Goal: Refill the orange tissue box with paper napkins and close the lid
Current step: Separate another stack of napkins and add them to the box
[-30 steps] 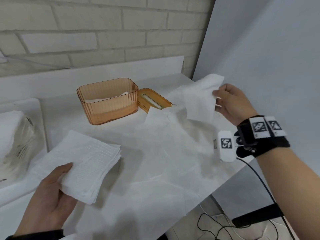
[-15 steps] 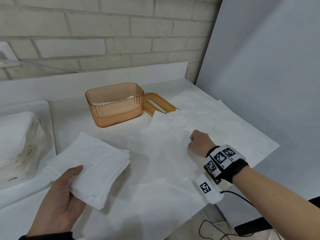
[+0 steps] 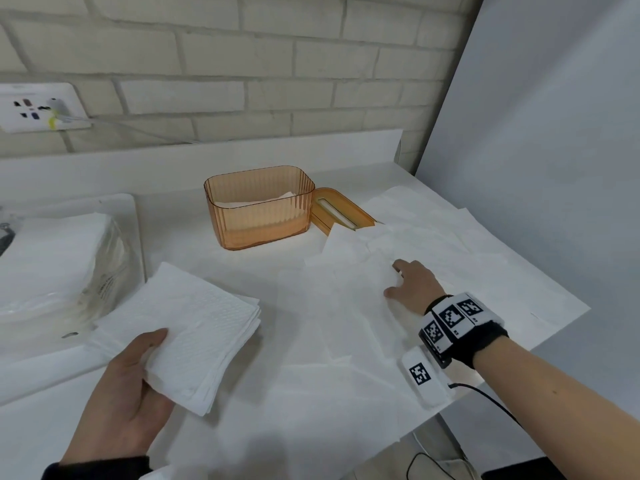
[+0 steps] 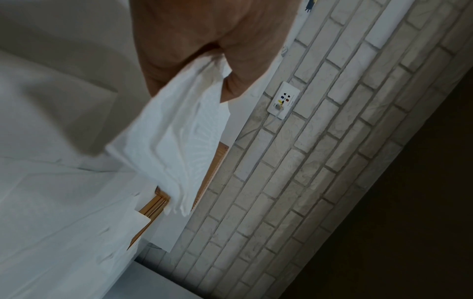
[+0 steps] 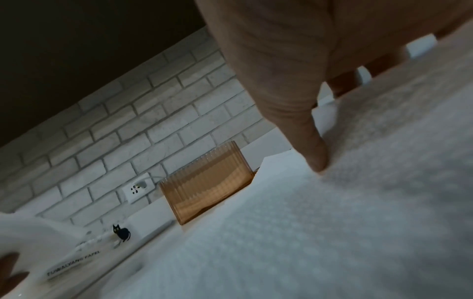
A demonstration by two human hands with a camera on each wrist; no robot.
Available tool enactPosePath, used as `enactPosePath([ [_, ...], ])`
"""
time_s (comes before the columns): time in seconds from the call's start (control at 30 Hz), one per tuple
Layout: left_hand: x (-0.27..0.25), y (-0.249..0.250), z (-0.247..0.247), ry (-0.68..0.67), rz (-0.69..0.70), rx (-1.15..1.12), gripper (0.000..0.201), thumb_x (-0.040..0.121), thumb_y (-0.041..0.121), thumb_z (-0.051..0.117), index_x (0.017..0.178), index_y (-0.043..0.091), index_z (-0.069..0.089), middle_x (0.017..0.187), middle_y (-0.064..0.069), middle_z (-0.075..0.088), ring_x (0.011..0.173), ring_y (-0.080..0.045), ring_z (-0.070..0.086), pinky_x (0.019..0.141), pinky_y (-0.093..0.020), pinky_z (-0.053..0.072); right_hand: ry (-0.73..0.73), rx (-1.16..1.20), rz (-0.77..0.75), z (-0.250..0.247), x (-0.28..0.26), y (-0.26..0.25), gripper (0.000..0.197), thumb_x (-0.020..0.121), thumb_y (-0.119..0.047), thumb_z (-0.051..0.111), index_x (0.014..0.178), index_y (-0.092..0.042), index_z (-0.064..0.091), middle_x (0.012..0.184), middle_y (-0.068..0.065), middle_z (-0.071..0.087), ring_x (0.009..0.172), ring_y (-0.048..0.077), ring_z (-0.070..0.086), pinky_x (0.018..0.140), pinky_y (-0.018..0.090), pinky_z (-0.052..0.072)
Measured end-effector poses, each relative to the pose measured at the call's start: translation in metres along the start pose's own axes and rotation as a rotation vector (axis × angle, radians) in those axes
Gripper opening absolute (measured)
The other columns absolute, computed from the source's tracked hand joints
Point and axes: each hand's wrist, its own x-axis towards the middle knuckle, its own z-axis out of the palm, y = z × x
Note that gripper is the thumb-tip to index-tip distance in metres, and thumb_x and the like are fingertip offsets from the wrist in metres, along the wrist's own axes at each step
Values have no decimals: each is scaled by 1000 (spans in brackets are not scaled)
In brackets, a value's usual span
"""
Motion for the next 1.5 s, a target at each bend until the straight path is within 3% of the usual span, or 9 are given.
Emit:
enactPosePath([
  [0.2, -1, -3, -7, 30, 39, -11, 95, 7, 20, 90, 97, 9, 66, 91, -6, 74, 77, -15, 73, 67, -35, 59, 109, 233, -191, -19, 4, 0, 9, 90, -23, 57, 93, -18, 50, 96, 2, 50, 90, 18, 43, 77, 22, 29],
  [0.4, -8, -12, -4, 39, 37, -50, 101, 14, 16, 88, 112, 9, 63, 108, -6, 69, 83, -15, 72, 71, -36, 58, 146, 387, -203, -41, 9, 3, 36, 88, -19, 61, 59, -28, 42, 66, -8, 45, 77, 18, 40, 57, 11, 28],
  [0.67, -19, -29, 8, 22, 52, -44, 48, 56, 11, 71, 104, 10, 63, 99, -4, 69, 75, -13, 73, 72, -32, 57, 144, 819, -222, -62, 14, 3, 10, 90, -17, 61, 99, -18, 59, 91, 1, 60, 79, 14, 54, 67, 18, 41],
  [0.8, -20, -31, 4, 61, 82, -34, 74, 24, 18, 82, 96, 10, 64, 89, -3, 69, 72, -12, 72, 75, -34, 55, 34, 995, -286, -107, 21, -2, 18, 96, -12, 49, 108, -8, 61, 109, 13, 64, 94, 26, 62, 94, 41, 49],
  [0.9, -24, -35, 7, 54, 98, -32, 81, 16, 18, 87, 94, 10, 65, 89, -3, 70, 72, -13, 72, 75, -35, 55, -167, 1071, -386, -128, 22, -9, 26, 97, -5, 43, 120, -4, 54, 102, 4, 67, 83, 12, 67, 79, 28, 57],
  [1.13, -33, -41, 11, 65, 106, -94, 26, 83, 8, 56, 67, 18, 74, 76, 5, 72, 59, -6, 69, 58, -21, 58, -561, -78, -662, -120, -4, -36, 14, 93, -11, 53, 103, -7, 62, 88, 0, 66, 75, 11, 61, 69, 25, 48],
  [1.3, -42, -43, 20, 67, 114, -70, 65, 28, 16, 91, 87, 10, 65, 80, -4, 68, 71, -14, 70, 69, -31, 56, -627, -681, -787, -65, -9, -52, 23, 91, -15, 49, 108, -4, 59, 99, 10, 61, 83, 17, 50, 71, 29, 39],
  [1.4, -48, -44, 21, 131, 138, -104, 13, 83, 10, 62, 96, 9, 63, 83, -5, 71, 68, -14, 72, 69, -33, 56, -566, -788, -882, -44, -2, -52, 30, 93, -15, 45, 120, -6, 55, 119, 11, 56, 104, 23, 52, 85, 32, 41],
  [1.5, -51, -47, 18, 156, 130, -114, 17, 84, 10, 58, 100, 9, 63, 90, -7, 69, 70, -14, 71, 71, -34, 55, -467, -860, -1022, -32, 6, -43, 43, 89, -19, 55, 130, -14, 45, 129, 6, 40, 117, 24, 39, 86, 35, 40],
])
